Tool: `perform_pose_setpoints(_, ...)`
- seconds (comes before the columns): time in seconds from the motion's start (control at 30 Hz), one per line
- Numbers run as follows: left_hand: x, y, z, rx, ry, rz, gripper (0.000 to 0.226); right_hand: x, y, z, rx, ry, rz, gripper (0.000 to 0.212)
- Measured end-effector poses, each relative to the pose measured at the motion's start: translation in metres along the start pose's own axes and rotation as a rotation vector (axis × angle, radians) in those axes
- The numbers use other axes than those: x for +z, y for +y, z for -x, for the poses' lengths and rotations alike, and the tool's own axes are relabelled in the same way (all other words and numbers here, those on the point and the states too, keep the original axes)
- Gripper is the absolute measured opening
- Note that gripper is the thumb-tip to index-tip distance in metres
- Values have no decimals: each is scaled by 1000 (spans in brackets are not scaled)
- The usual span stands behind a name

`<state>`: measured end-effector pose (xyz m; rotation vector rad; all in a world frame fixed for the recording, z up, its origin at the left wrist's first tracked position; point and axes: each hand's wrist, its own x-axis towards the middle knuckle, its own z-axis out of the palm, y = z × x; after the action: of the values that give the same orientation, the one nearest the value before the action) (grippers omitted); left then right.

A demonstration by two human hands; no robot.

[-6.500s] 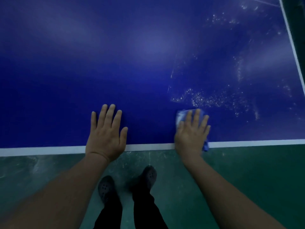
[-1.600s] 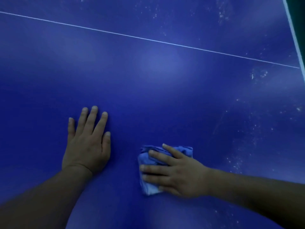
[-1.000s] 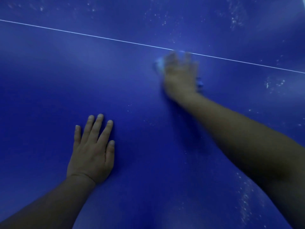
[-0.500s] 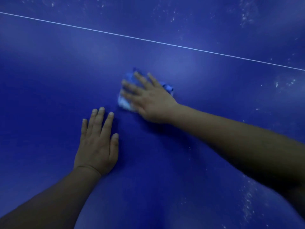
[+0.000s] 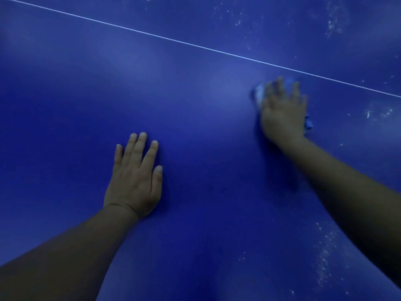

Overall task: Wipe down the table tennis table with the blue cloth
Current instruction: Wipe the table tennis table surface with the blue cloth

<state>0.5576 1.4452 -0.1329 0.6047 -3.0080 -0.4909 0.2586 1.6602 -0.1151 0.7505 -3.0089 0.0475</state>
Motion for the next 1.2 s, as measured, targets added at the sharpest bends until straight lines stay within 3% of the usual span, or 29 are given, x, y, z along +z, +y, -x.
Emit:
perform_pose_setpoints(0.13, -1, -1, 0, 4, -2, -4, 65, 0, -52, 136, -944, -109, -27, 50)
perform_pose_setpoints(0.2, 0, 1, -1, 2, -1, -8, 65, -6, -32, 128, -1104, -131, -15, 45)
perform_pose_setpoints(0.23, 0, 1, -1, -2, -5, -7, 65, -2, -16, 102, -1037, -67, 55, 42)
perform_pose_setpoints(0.27, -1, 1, -2, -5, -9, -7, 66, 3, 2, 73, -843, -20, 100, 40)
perform_pose_setpoints(0.37, -1, 1, -3, -3, -9, -10, 69, 1, 61, 12, -29, -4, 35, 48)
perform_pose_setpoints(0.4, -1, 1, -3, -6, -11, -12, 70, -1, 65, 14, 154, -18, -26, 50)
perform_pose_setpoints(0.43, -2, 1, -3, -9, -15, -12, 72, -1, 58, 25, 224, -7, -75, 51)
perform_pose_setpoints(0.5, -3, 1, -4, -17, -37, -10, 76, 1, 22, 63, 88, 27, -28, 54)
perform_pose_setpoints(0.67, -7, -4, -5, 14, -114, 6, 83, -3, -73, 253, -781, -95, -92, 53)
perform_pose_setpoints(0.77, -14, -11, 16, 93, -90, 38, 81, -10, -67, 303, -1100, -214, -100, 50)
perform_pose_setpoints(0.83, -18, -19, 49, 118, -41, 31, 74, -4, -57, 261, -1088, -166, -7, 47)
perform_pose_setpoints(0.87, -20, -27, 70, 113, -34, 30, 71, 1, -51, 231, -964, -129, 61, 44)
perform_pose_setpoints(0.97, -25, -52, 137, 66, -32, 21, 67, -3, -14, 156, -237, -90, 19, 47)
perform_pose_setpoints(1.03, -27, -63, 173, 47, -30, 0, 65, -10, -12, 154, 46, -103, -97, 51)
perform_pose_setpoints(1.1, -25, -66, 198, 42, -40, -13, 63, -11, -39, 192, -38, -87, -81, 52)
perform_pose_setpoints(1.2, -21, -63, 215, 96, -71, -36, 61, -11, -70, 304, -587, -144, -49, 53)
